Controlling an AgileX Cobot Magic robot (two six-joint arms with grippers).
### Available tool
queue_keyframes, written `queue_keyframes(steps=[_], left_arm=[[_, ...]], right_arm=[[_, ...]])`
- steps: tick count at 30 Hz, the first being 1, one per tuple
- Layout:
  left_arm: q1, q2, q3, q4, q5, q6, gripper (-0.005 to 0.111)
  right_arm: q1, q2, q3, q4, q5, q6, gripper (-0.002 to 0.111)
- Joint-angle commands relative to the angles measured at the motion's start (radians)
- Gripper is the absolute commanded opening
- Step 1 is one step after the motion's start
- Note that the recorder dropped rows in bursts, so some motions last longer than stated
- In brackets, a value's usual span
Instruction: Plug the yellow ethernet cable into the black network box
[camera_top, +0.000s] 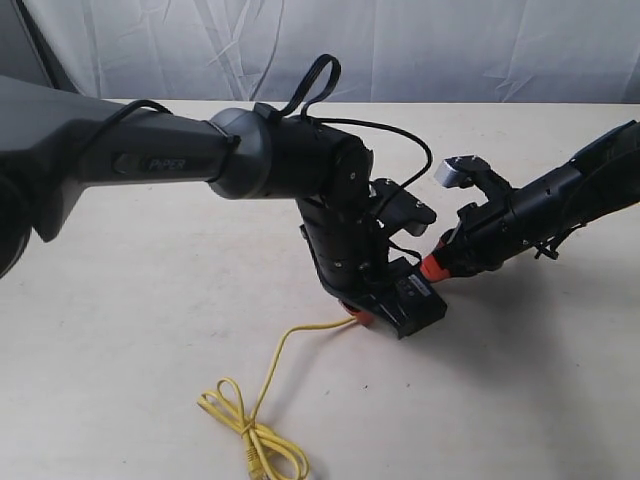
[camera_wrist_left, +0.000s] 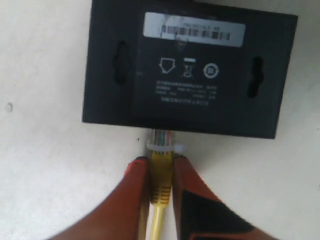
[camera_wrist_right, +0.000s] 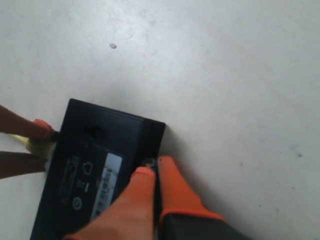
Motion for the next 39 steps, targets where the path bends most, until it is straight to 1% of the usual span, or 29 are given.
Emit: queue_keyframes(steps=[1, 8, 17, 20, 26, 30, 35, 39], left_arm=[[-0.011, 0.002, -0.006, -0.034, -0.005, 0.009, 0.000], [-0.011, 0.002, -0.006, -0.055, -0.010, 0.009, 0.000], [-0.011, 0.002, -0.008, -0.038, 0.061, -0.051, 0.000], [-0.011, 0.002, -0.032, -0.021, 0.122, -0.080, 0.000], [-0.011, 0.002, -0.099, 0.002, 0.180, -0.131, 0.000], [-0.013, 0.002, -0.099, 0.043, 0.188, -0.177, 0.000], [-0.036, 0.009, -0.099, 0.046, 0.153, -0.196, 0.000], [-0.051, 0.036, -0.099, 0.073, 0.176, -0.198, 0.000]], right_arm=[[-0.002, 0.000, 0.000, 0.011, 0.007, -0.011, -0.001], [-0.002, 0.000, 0.000, 0.011, 0.019, -0.011, -0.001], [-0.002, 0.000, 0.000, 0.004, 0.015, -0.011, -0.001], [-0.002, 0.000, 0.000, -0.003, 0.006, -0.011, -0.001], [-0.002, 0.000, 0.000, -0.015, -0.002, 0.001, -0.001], [-0.002, 0.000, 0.000, -0.028, -0.004, 0.024, -0.001], [-0.002, 0.000, 0.000, -0.028, -0.004, 0.026, -0.001], [-0.002, 0.000, 0.000, -0.028, -0.004, 0.026, -0.001]])
